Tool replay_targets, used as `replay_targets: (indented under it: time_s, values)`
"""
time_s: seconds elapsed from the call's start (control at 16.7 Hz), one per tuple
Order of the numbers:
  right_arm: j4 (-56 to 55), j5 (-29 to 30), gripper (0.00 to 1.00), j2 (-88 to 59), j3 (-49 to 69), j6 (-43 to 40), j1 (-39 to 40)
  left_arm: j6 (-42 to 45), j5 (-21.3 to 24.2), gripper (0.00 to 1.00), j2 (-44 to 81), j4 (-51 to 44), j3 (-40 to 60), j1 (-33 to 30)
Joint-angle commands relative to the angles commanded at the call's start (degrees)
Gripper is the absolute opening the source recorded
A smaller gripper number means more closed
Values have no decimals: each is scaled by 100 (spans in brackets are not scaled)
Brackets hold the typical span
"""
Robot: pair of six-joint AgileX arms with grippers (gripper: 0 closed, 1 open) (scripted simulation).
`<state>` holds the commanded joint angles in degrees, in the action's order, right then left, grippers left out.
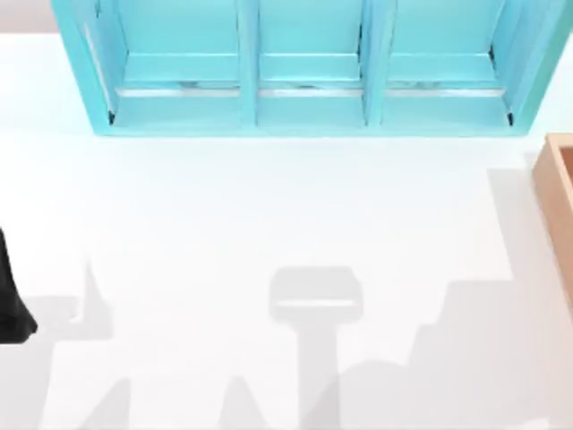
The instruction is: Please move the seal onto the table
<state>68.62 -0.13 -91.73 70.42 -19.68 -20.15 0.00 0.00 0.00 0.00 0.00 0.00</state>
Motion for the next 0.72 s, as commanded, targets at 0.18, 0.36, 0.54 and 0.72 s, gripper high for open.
replay_targets:
  time_s: [0.18, 0.36, 0.54, 0.72]
  values:
    - [-290, 0, 100, -44, -256, 13, -6, 0, 0, 100, 0, 0, 0, 0]
    - [-908, 0, 100, -199, -723, 17, -6, 0, 0, 100, 0, 0, 0, 0]
    - [-1648, -1, 100, -469, -1197, 20, -8, 0, 0, 100, 0, 0, 0, 0]
    - [-2202, 0, 100, -702, -1515, 26, -3, 0, 0, 100, 0, 0, 0, 0]
